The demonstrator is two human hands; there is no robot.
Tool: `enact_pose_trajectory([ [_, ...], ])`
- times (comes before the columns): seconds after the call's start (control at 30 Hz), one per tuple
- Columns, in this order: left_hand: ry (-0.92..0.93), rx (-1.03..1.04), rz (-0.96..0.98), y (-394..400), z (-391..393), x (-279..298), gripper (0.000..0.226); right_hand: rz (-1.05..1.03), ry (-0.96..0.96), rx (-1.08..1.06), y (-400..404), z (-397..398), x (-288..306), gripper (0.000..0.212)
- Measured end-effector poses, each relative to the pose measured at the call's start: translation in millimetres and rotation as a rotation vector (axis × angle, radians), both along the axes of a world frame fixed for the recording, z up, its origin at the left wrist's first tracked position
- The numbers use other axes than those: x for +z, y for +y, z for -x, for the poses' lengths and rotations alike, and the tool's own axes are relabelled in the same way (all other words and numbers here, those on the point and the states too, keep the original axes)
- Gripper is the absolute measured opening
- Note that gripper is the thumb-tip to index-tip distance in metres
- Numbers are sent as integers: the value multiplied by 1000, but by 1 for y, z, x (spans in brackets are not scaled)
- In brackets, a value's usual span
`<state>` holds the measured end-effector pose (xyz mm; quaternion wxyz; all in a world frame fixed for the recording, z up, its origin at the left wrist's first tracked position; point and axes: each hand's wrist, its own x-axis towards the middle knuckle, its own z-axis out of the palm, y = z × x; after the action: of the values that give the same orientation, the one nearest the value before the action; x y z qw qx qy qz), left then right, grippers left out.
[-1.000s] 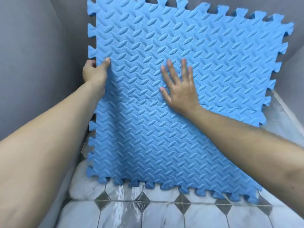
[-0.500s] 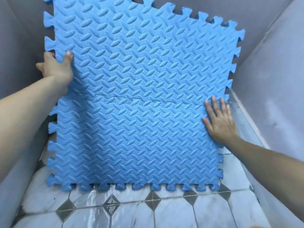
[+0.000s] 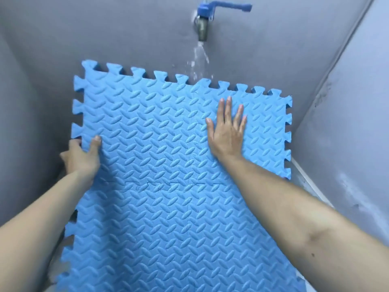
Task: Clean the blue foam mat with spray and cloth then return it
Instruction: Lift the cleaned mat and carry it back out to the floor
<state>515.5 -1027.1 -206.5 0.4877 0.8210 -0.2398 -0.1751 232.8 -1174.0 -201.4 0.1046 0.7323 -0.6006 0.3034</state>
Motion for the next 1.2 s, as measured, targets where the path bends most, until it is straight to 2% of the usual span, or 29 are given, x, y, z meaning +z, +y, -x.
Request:
enact_pose_trajectory([
  [0.03, 2, -10, 11, -1, -4, 1, 62, 20, 5, 67, 5, -25, 1, 70],
  [0.07, 6, -15, 19, -1, -6, 3, 62, 53, 88, 233, 16, -51, -3, 71],
  [0.13, 34, -2, 26, 0, -8, 7, 62, 121, 454, 684, 48, -88, -24, 68],
  [0.17, 39, 1, 36, 2, -8, 10, 61, 138, 593, 812, 56, -93, -30, 65],
  [0.2, 44, 1, 45, 3, -8, 13, 61, 155, 632, 844, 51, -90, -26, 62],
  [0.27, 58, 2, 55, 5, -6, 20, 60, 163, 491, 639, 25, -72, -2, 62],
  [0.37, 63, -14, 59, 8, -4, 28, 60, -50, 158, 158, -20, -16, 44, 69],
  [0.4, 63, -15, 64, 8, -4, 29, 61, -93, 68, 89, -27, 0, 59, 70],
  [0.43, 62, -13, 66, 8, -6, 28, 62, -63, -7, 77, -27, 10, 71, 71],
  [0.5, 51, 0, 50, 5, -9, 24, 64, 160, -55, 142, -17, 13, 93, 71],
  [0.57, 45, 14, 12, 2, -11, 17, 66, 359, -6, 197, -7, 8, 116, 72],
  [0.63, 37, 11, -6, 1, -11, 11, 67, 465, 57, 192, -7, 3, 141, 72],
  [0.83, 23, -5, 16, -2, -14, 9, 68, 385, 157, 76, -24, 3, 161, 75],
  [1.2, 40, 19, 79, 1, -2, 29, 61, 190, 76, 72, -25, -6, 184, 94],
])
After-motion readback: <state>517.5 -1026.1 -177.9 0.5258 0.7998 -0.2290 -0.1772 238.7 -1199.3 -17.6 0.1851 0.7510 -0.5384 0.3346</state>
